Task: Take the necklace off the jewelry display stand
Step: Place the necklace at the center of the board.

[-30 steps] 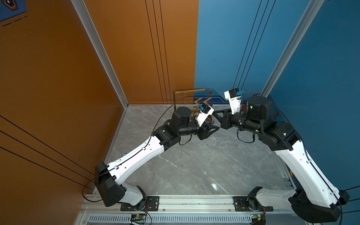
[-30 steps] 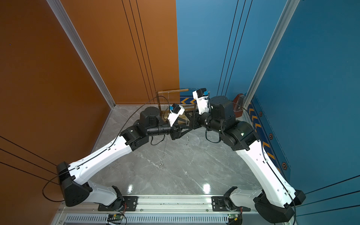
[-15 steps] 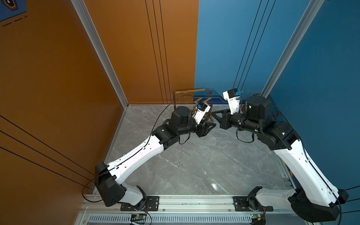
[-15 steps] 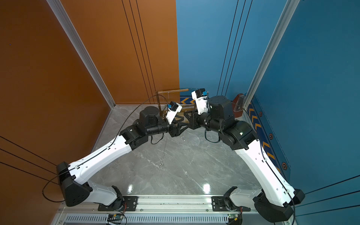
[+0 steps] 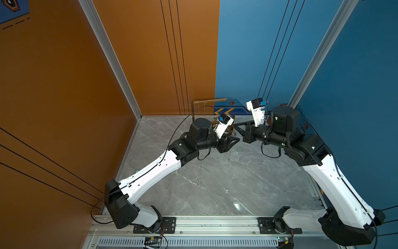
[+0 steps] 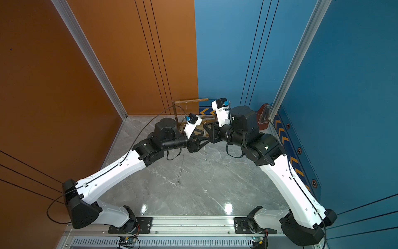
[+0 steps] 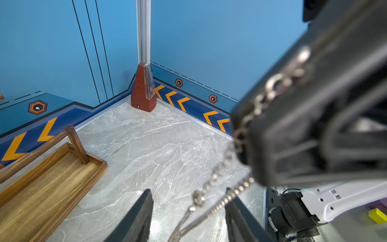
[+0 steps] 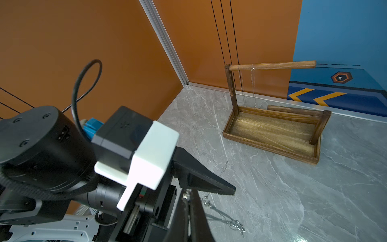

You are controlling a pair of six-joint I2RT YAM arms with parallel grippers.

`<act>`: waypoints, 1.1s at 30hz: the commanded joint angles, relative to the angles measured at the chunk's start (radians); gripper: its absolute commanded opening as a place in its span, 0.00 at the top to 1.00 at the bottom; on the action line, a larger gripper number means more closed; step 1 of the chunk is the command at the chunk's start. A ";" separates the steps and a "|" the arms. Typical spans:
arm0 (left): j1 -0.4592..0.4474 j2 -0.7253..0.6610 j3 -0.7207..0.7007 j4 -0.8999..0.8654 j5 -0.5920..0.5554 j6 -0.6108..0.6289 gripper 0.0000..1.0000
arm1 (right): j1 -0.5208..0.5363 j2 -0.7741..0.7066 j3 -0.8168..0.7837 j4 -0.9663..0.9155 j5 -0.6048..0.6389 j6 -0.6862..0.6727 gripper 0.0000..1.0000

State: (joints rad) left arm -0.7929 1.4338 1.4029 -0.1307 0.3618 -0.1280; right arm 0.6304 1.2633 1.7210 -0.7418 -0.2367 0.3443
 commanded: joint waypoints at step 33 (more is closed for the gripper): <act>-0.004 -0.030 -0.218 0.194 0.166 -0.114 0.74 | -0.007 -0.001 0.031 -0.005 -0.013 0.025 1.00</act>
State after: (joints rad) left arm -0.7929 1.3937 1.2076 0.0200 0.5072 -0.2325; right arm 0.6285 1.2633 1.7248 -0.7414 -0.2367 0.3565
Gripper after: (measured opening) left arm 0.248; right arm 0.053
